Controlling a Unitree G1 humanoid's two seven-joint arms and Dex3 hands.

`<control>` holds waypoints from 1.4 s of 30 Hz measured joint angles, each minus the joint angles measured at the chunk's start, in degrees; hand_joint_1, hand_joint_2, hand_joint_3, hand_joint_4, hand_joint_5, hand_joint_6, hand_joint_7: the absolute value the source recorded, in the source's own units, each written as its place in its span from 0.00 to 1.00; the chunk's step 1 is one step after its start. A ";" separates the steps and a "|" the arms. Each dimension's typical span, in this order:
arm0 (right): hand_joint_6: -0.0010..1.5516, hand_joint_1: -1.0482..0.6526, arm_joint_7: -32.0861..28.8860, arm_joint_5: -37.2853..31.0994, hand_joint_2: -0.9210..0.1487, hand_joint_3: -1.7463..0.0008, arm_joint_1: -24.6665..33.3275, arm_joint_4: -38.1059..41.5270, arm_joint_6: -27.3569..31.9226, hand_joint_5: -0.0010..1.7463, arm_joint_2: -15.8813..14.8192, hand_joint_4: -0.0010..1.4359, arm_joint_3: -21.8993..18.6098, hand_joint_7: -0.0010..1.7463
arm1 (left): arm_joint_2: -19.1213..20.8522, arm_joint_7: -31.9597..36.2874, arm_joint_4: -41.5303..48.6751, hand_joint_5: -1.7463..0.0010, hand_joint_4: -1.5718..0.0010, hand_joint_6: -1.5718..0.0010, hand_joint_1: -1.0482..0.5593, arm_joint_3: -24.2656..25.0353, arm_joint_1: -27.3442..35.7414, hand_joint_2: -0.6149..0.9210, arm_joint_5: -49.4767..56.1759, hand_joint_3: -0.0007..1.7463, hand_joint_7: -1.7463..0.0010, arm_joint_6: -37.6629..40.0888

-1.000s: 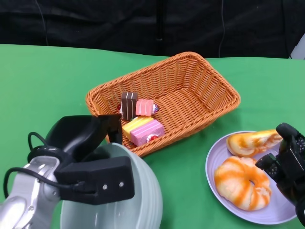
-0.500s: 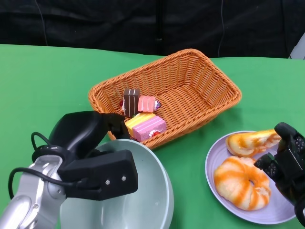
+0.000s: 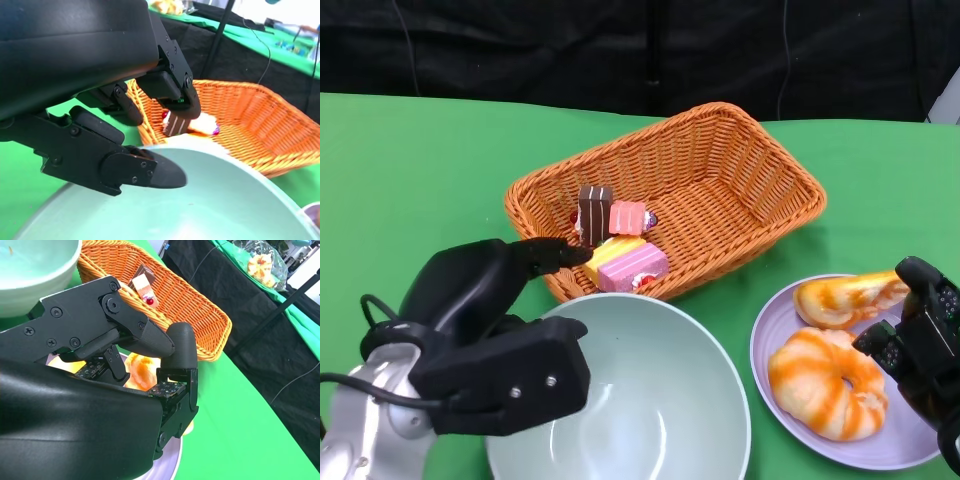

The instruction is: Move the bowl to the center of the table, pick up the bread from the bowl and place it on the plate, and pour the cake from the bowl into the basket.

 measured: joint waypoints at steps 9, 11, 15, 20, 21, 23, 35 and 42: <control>0.40 0.56 -0.12 0.15 0.08 0.52 0.00 -0.02 0.00 1.00 -0.02 0.58 -0.22 0.94 | -2.53 -6.87 -2.39 1.00 0.74 0.71 0.11 7.92 2.42 1.00 -19.72 0.26 1.00 2.32; 0.40 0.56 -0.28 0.15 0.08 0.51 0.00 -0.04 0.00 1.00 -0.02 0.58 -0.23 0.94 | -3.98 -8.02 -2.95 1.00 0.74 0.70 0.13 10.50 2.91 1.00 -25.89 0.24 1.00 2.72; 0.40 0.56 -0.24 0.15 0.08 0.51 0.02 -0.05 0.00 1.00 -0.04 0.58 -0.19 0.94 | -7.51 -9.12 -4.87 0.98 0.71 0.68 0.29 15.33 4.43 1.00 -38.33 0.13 0.99 5.60; 0.40 0.56 -0.22 0.17 0.09 0.50 0.00 -0.03 0.00 1.00 -0.07 0.58 -0.23 0.95 | -12.61 -8.52 -7.97 0.82 0.55 0.53 0.54 20.61 5.91 0.96 -52.36 0.24 0.95 10.87; 0.40 0.56 -0.20 0.16 0.09 0.50 0.01 -0.03 0.00 1.00 -0.09 0.58 -0.21 0.96 | -13.54 -7.75 -8.88 0.67 0.56 0.49 0.58 21.59 6.32 0.89 -54.78 0.40 0.95 12.25; 0.40 0.56 -0.18 0.16 0.09 0.50 0.01 -0.02 0.00 1.00 -0.22 0.59 -0.17 0.96 | -14.72 -6.12 -10.64 0.56 0.57 0.46 0.60 23.00 7.00 0.84 -58.63 0.50 0.95 15.16; 0.40 0.55 -0.29 0.34 0.08 0.51 0.01 -0.06 0.02 1.00 -0.33 0.57 -0.03 0.93 | -14.32 -8.40 -9.76 0.00 0.36 0.47 0.64 25.66 12.66 0.78 -64.90 0.85 0.00 16.55; 0.41 0.56 -0.34 1.22 0.08 0.51 0.13 -0.99 0.22 1.00 -0.20 0.58 0.50 0.93 | -12.92 -13.83 -6.24 0.00 0.35 0.47 0.63 26.24 13.36 0.75 -67.57 0.85 0.00 16.52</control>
